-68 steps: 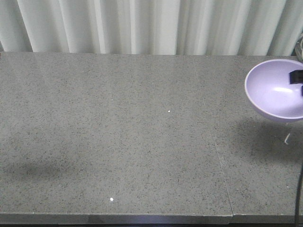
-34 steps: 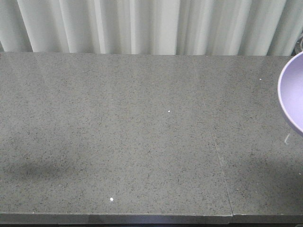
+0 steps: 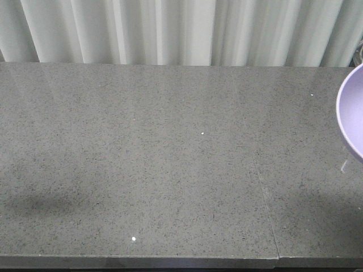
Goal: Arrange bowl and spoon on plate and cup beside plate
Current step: 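Drive the base holding spoon and bowl to the counter with the plate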
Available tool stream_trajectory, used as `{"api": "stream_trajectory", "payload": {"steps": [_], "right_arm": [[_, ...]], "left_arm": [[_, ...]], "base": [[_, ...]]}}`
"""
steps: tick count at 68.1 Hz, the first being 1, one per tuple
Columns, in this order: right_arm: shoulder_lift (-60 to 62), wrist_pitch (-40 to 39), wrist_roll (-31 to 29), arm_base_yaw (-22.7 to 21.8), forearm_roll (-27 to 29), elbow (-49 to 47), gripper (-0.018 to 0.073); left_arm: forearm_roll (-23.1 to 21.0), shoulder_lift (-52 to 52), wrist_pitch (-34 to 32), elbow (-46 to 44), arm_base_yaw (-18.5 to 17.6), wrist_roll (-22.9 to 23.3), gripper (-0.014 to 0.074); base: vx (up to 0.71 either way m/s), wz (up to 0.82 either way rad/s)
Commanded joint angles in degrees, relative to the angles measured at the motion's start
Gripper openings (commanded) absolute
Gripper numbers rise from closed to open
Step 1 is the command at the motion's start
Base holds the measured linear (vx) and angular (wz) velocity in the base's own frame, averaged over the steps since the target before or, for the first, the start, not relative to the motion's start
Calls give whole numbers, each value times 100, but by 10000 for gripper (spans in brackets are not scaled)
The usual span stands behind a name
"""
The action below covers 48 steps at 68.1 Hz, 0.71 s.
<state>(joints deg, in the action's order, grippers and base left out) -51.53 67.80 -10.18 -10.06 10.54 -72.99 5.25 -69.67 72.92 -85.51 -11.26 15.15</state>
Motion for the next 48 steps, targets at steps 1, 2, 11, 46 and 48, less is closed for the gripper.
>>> {"api": "stream_trajectory", "payload": {"steps": [1,2,11,46,48], "right_arm": [[39,-357,-33,-33,25,-148,-6],[39,-357,-33,-33,25,-148,-6],[39,-357,-33,-33,25,-148,-6],[39,-357,-33,-33,25,-148,-6],[39,-357,-33,-33,25,-148,-6]], "left_arm": [[31,136,-277,-142,3,23,-6],[31,136,-277,-142,3,23,-6],[31,136,-277,-142,3,23,-6],[31,136,-277,-142,3,23,-6],[31,136,-277,-142,3,23,-6]], "base": [[0,0],[0,0],[0,0],[0,0],[0,0]]}}
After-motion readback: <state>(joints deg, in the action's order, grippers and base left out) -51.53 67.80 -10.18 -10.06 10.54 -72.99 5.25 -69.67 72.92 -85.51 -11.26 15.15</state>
